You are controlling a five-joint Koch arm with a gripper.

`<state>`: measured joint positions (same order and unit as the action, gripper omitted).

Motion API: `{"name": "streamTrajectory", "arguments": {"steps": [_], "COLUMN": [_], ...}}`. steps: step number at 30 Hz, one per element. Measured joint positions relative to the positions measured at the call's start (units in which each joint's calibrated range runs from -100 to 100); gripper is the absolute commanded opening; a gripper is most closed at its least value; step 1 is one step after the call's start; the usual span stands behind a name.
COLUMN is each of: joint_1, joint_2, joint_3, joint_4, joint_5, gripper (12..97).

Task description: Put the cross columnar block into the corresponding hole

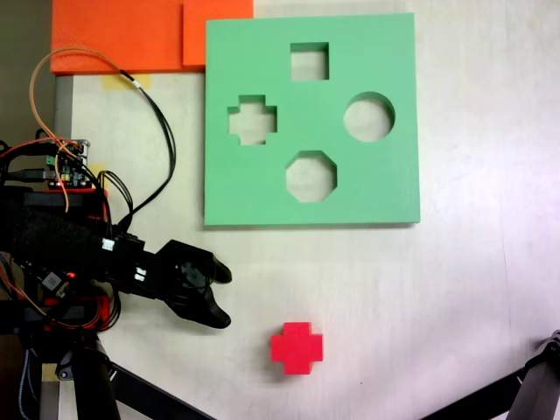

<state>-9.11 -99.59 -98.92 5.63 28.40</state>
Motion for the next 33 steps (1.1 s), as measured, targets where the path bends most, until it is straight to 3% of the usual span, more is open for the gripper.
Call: {"name": "streamTrajectory", "arguments": {"steps": [6, 11, 16, 19, 23, 33], "joint_1": [0.2, 2.0, 4.6, 4.8, 5.5, 3.4], "joint_2": [0.0, 0.0, 0.1, 0.1, 1.6, 40.9], "joint_3": [1.5, 21.0, 32.8, 44.4, 57.2, 93.7], "joint_4": [-8.1, -44.7, -64.9, -71.1, -77.8, -93.6], "joint_5": [11.4, 18.6, 20.4, 20.4, 20.3, 15.2], "gripper": [47.4, 45.7, 46.1, 54.4, 59.2, 73.1]}}
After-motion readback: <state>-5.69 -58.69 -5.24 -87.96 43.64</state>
